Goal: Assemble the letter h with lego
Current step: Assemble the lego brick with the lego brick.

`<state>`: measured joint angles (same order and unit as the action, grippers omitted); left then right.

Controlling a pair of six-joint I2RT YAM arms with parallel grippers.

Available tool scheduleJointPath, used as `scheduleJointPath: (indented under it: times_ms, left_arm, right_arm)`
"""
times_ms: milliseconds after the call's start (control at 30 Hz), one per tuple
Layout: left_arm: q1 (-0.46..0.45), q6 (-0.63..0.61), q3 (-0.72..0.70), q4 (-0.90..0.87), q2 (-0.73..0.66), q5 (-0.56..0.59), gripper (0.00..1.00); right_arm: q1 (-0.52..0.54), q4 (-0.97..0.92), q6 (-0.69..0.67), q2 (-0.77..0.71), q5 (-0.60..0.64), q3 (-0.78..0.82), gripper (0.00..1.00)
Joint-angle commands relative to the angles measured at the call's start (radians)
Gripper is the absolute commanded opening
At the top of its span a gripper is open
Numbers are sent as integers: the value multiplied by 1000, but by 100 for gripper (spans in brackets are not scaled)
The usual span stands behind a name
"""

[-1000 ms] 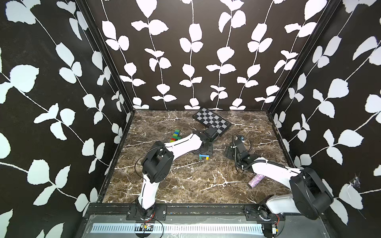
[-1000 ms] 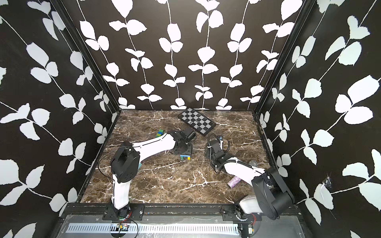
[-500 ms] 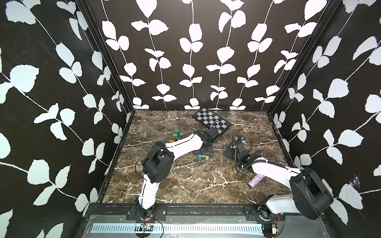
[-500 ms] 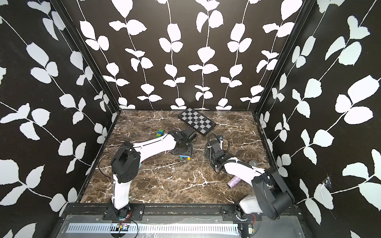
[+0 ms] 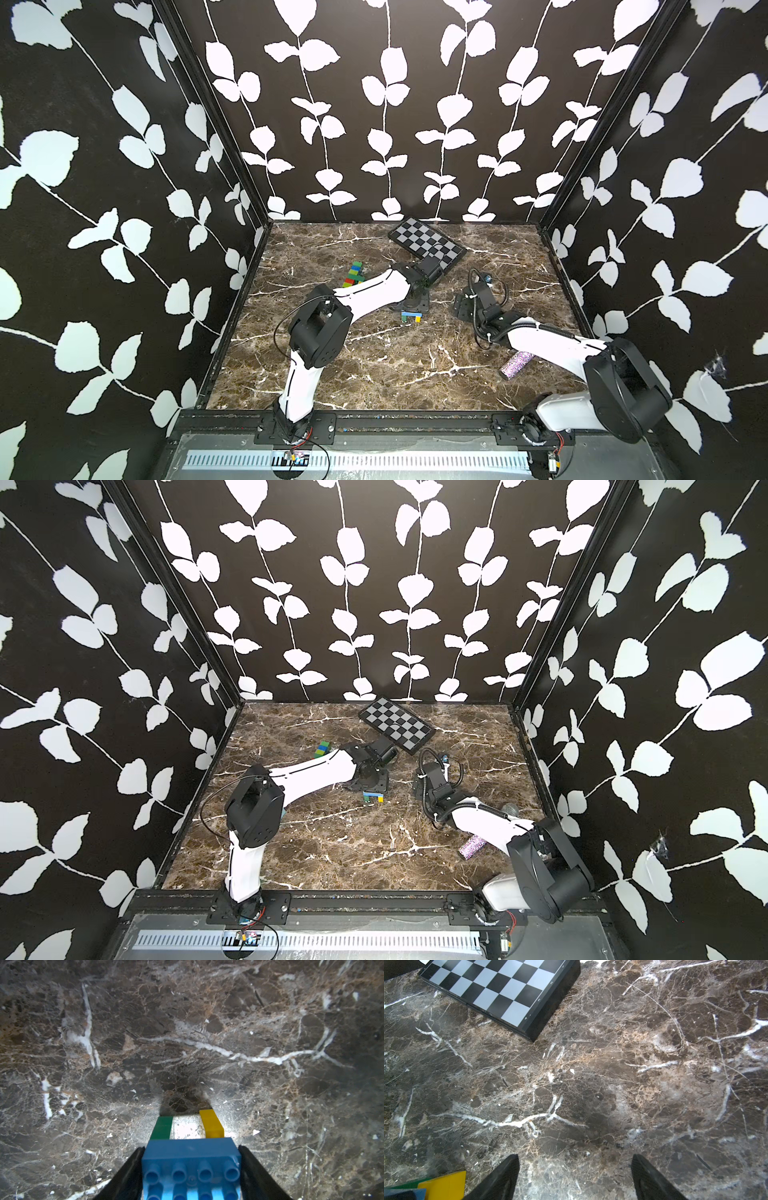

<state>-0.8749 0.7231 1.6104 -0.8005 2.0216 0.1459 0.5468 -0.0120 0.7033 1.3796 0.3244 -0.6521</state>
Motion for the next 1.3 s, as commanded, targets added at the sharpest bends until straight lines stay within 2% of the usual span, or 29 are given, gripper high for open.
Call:
scheduleJointPath:
  times_ms: [0, 200, 933, 1267]
  left_arm:
    - [-7, 8, 8, -73, 26, 14, 23]
    - [-12, 2, 16, -97, 33, 38, 23]
    - [-21, 0, -17, -87, 48, -11, 23]
    - [-29, 23, -58, -78, 36, -13, 27]
  right_arm:
    - [-4, 10, 4, 3, 4, -27, 84]
    - [-5, 10, 4, 4, 4, -27, 84]
    - [-5, 9, 4, 2, 4, -26, 84]
    - [-5, 5, 4, -3, 4, -27, 84]
